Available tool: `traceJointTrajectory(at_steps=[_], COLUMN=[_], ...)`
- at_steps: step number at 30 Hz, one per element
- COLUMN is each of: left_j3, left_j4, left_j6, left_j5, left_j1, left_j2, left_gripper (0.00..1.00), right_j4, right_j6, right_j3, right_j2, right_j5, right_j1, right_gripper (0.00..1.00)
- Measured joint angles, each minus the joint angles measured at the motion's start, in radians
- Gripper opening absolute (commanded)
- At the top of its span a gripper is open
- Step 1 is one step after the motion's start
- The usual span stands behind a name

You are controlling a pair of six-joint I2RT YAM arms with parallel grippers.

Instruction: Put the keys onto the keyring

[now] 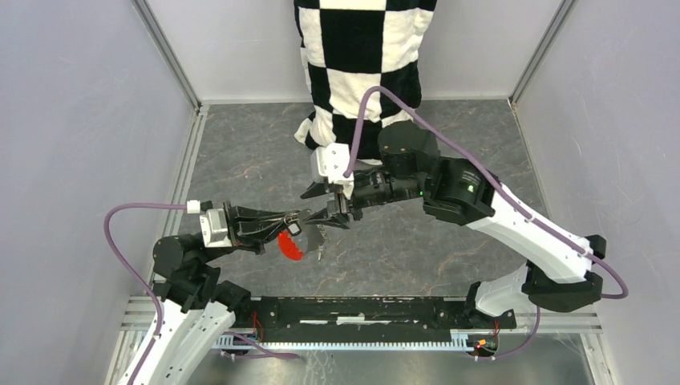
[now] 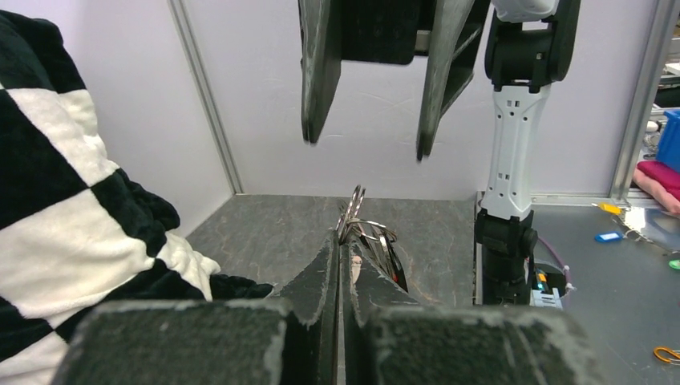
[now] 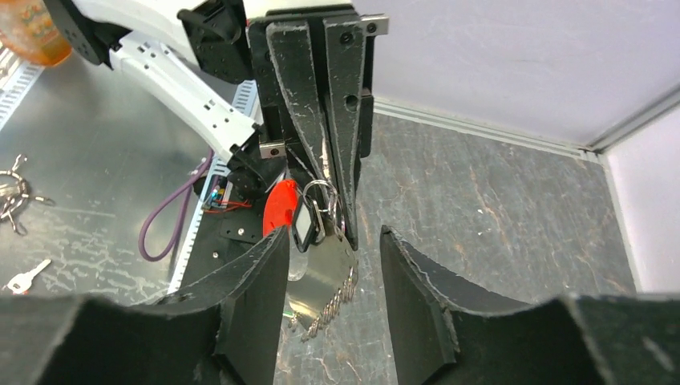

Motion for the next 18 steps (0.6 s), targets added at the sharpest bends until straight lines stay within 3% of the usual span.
traceJointTrajectory(at_steps=[9, 15, 17, 18], left_j3=[0.020, 0.021, 0.021, 0.021], left_j4=[-0.029, -0.046, -0.049, -0.051], left_j6=[-0.003, -0.003, -0.003, -0.003], left_j5=[0.029, 0.030, 0.029, 0.029], left_j1=[0.000, 0.000, 0.000, 0.000], left_j2=[0.001, 0.001, 0.001, 0.001], left_gripper=[0.02, 0.02, 0.02, 0.02], right_j4=[-0.010, -0.008, -0.009, -0.010], right_j6=[-0.057, -0.057, -0.053, -0.049], right_j3=[0.029, 0.050, 0.050, 0.050], right_j2=[0.082, 0.093, 0.093, 0.093], right_j5=[-0.082, -0.104, -0.110, -0.112], right_j1=[0.000, -0.003, -0.006, -0.008], right_gripper=[0.36, 0.11, 0.11, 0.20])
